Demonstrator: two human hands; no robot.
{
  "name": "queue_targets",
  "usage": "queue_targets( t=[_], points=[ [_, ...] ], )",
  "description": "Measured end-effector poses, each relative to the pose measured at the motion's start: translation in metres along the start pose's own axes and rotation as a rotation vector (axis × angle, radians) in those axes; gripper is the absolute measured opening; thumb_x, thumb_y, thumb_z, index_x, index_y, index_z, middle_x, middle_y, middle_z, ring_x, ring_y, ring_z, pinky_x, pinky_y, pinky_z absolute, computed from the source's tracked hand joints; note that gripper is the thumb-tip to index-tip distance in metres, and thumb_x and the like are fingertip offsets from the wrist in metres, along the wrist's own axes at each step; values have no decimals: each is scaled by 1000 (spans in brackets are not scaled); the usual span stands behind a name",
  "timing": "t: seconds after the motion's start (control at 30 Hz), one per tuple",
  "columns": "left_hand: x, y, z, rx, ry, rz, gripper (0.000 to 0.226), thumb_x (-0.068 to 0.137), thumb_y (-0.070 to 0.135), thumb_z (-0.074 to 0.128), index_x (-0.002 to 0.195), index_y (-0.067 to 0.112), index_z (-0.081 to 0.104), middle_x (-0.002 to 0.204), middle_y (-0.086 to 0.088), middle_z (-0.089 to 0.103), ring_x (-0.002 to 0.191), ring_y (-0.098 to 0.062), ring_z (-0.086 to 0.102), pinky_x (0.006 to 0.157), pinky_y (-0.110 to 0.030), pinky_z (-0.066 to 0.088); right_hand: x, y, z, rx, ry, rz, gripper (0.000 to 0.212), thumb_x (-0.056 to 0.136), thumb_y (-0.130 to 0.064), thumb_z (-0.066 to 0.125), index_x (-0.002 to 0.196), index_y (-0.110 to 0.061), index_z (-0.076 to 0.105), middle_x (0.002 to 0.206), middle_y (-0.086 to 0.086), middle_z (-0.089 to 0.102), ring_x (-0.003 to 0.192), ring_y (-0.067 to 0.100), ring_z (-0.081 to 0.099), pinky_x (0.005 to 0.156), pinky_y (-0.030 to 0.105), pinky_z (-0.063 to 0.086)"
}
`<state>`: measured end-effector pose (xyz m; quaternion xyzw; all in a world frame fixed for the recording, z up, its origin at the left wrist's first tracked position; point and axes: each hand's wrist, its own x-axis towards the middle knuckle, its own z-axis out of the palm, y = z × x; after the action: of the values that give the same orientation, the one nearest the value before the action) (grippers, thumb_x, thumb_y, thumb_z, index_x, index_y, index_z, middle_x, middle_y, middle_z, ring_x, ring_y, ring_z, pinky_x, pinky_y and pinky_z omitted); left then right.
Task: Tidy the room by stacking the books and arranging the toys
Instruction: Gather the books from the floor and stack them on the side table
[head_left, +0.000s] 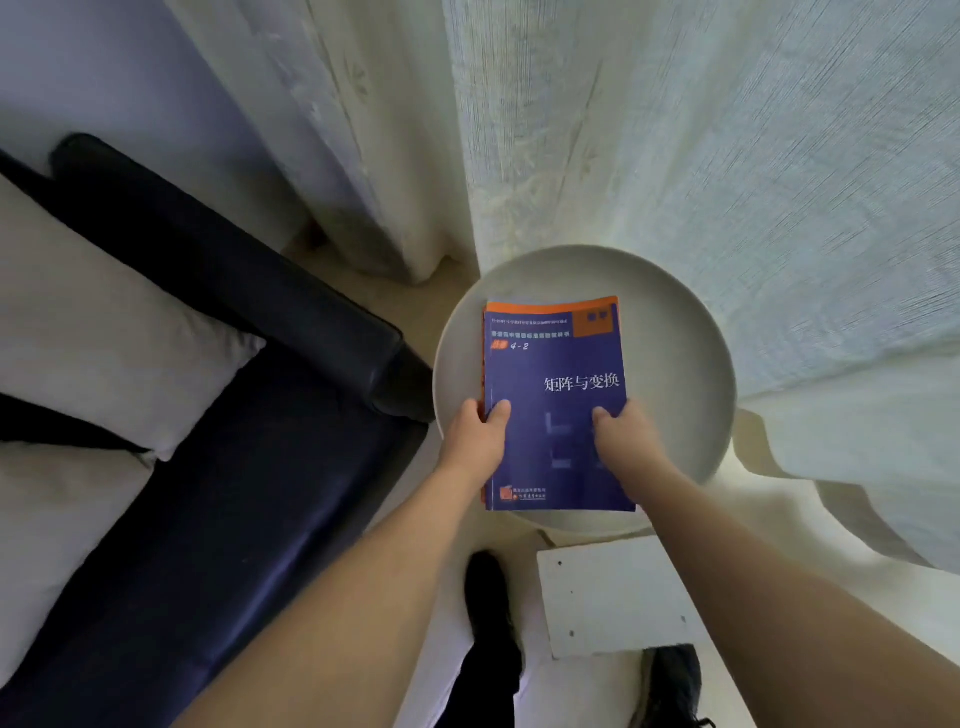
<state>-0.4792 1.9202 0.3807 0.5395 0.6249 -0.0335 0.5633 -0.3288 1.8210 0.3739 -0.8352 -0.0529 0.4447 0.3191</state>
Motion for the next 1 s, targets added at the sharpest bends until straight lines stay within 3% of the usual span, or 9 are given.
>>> queue_targets(
  t=[0.07,0.17,0.27,0.37,0.43,0.53,0.7,1.0],
  points=[
    [16,-17,7,-9,-23,8,28,101,49,50,118,26,46,115,2,65,97,-14,68,84,-42,60,13,9,9,-60,51,-20,22,99,-22,47,118,-11,48,112,6,58,99,27,58,86,43,50],
    [23,-39,12,-99,-32,78,33,100,53,49,123,30,46,114,9,67,94,-8,71,77,-36,62,21,27,25,-106,169,-136,28,98,-27,48,120,-11,48,118,7,57,106,29,57,93,45,48],
    [27,-51,20,-54,39,217,38,98,57,45,126,32,50,112,16,67,93,1,70,68,-22,58,23,45,36,-104,267,-243,33,98,-34,47,125,-16,46,121,2,57,109,23,56,95,47,48],
    [30,-56,28,15,84,312,45,98,60,42,131,31,51,117,15,63,98,1,67,65,-13,53,26,50,39,-95,353,-216,35,96,-42,42,126,-24,39,119,-5,60,102,22,61,89,48,51],
    [31,-59,29,50,84,336,48,97,62,41,131,30,50,118,16,63,99,1,67,66,-14,53,28,51,42,-117,391,-175,36,97,-47,36,127,-29,33,117,-9,62,96,23,63,87,47,52],
    [31,-60,25,122,68,337,57,93,68,37,134,31,48,117,19,64,98,1,66,67,-16,54,30,50,46,-201,431,-151,31,99,-47,32,117,-24,42,113,-4,62,93,26,62,84,44,50],
    [31,-51,18,134,12,268,53,95,66,36,135,33,49,115,16,66,97,-3,67,73,-29,60,31,44,49,-280,468,-96,35,100,-45,29,110,-17,46,111,2,62,89,28,61,78,39,47],
    [31,-46,7,214,-32,260,56,91,67,36,131,30,52,113,16,66,94,-2,66,65,-19,52,30,44,55,-314,497,-81,36,99,-45,30,110,-15,47,111,5,62,91,32,61,80,45,51]
  ],
)
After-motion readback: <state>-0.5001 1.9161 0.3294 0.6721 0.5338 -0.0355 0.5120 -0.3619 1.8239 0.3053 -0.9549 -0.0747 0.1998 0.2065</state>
